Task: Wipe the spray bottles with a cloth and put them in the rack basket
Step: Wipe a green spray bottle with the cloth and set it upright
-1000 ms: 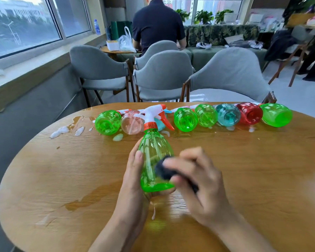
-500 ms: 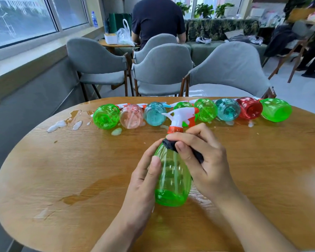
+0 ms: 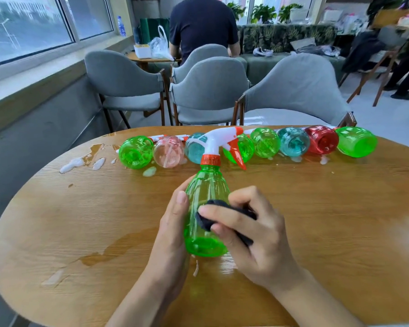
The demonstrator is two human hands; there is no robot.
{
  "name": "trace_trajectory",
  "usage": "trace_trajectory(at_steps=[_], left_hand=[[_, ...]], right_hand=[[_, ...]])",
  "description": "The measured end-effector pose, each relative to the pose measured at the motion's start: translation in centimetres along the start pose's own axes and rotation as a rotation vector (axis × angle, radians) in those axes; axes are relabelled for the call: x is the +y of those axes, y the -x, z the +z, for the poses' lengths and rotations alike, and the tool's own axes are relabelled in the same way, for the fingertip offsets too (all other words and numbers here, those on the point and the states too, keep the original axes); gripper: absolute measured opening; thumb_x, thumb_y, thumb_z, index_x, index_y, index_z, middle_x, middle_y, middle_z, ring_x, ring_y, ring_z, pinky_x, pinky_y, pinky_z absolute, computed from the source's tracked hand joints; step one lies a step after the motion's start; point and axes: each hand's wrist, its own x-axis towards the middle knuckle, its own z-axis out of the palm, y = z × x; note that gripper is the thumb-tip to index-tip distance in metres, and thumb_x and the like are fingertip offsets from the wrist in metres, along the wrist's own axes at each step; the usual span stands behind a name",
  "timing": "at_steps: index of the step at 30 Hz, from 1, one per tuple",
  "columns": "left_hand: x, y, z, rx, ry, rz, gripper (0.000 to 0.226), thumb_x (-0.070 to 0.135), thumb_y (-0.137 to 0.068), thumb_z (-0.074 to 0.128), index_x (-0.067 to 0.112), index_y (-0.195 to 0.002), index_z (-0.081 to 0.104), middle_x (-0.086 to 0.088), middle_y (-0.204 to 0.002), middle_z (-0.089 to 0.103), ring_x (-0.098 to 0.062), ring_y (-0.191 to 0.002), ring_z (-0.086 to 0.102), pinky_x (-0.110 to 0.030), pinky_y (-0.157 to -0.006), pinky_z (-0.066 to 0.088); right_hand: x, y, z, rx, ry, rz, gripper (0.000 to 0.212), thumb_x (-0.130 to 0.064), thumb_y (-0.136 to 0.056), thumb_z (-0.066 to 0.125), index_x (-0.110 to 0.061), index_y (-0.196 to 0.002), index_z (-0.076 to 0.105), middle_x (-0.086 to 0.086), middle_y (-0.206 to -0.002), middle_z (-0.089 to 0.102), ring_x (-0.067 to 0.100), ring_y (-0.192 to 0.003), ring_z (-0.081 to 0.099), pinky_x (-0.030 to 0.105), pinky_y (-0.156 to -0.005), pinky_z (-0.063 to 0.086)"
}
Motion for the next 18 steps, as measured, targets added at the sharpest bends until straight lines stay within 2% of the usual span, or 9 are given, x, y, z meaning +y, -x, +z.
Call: trace_trajectory(at_steps=[5,9,12,15,17,18], left_hand=[[-0.2,0.6,0.6,-0.096,-0.069,0.013,0.054,0.057,-0.105,0.051,0.026,-0.149,0.058,-0.015,-0.146,0.064,-0.036,-0.138,0.06,-0.065,-0.117,0.042],[-0.6,0.5,0.9,-0.128,-0.077,-0.002,0.068,0.069,-0.098,0.058,0.029,-0.153,0.055,-0.012,-0.152,0.061,-0.035,-0.144,0.055,-0.067,-0.12,0.037],[-0.3,0.2,1.3,-0.1,-0.025,-0.021,0.049,0.054,-0.111,0.043,0.032,-0.154,0.054,-0.006,-0.152,0.063,-0.029,-0.143,0.058,-0.064,-0.122,0.036],[0.0,0.3,1.7,-0.039,0.02,-0.052,0.048,0.052,-0.11,0.031,0.042,-0.149,0.057,0.0,-0.146,0.067,-0.026,-0.136,0.064,-0.069,-0.113,0.044],[0.1,0.5,2.0,-0.009,0.04,-0.061,0.054,0.064,-0.103,0.037,0.042,-0.145,0.061,-0.001,-0.143,0.07,-0.028,-0.132,0.067,-0.065,-0.103,0.055],[0.1,0.6,2.2,-0.02,0.035,-0.046,0.058,0.07,-0.099,0.047,0.039,-0.145,0.061,-0.004,-0.142,0.07,-0.029,-0.131,0.068,-0.062,-0.098,0.059]], right_hand=[[1.0,-1.7,-0.5,0.061,-0.157,0.215,0.027,-0.031,-0.108,0.054,-0.02,-0.122,0.075,0.005,-0.099,0.054,0.018,-0.093,0.059,0.024,-0.082,0.047],[1.3,-1.7,-0.3,0.113,-0.256,0.334,0.025,-0.024,-0.108,0.054,-0.019,-0.12,0.075,0.007,-0.102,0.058,0.023,-0.098,0.062,0.031,-0.086,0.051],[0.5,-1.3,0.7,0.284,-0.323,0.446,0.027,-0.023,-0.107,0.05,-0.02,-0.12,0.074,0.006,-0.107,0.062,0.024,-0.106,0.064,0.028,-0.093,0.048],[0.0,-1.2,1.2,0.336,-0.348,0.47,0.029,-0.023,-0.107,0.048,-0.019,-0.121,0.073,0.007,-0.11,0.062,0.026,-0.109,0.064,0.03,-0.094,0.049],[0.0,-1.2,1.1,0.3,-0.324,0.46,0.029,-0.024,-0.107,0.049,-0.019,-0.122,0.073,0.006,-0.109,0.062,0.025,-0.108,0.064,0.027,-0.093,0.048],[0.0,-1.2,1.0,0.278,-0.315,0.456,0.029,-0.024,-0.107,0.049,-0.02,-0.122,0.073,0.005,-0.109,0.062,0.025,-0.107,0.065,0.026,-0.093,0.047]])
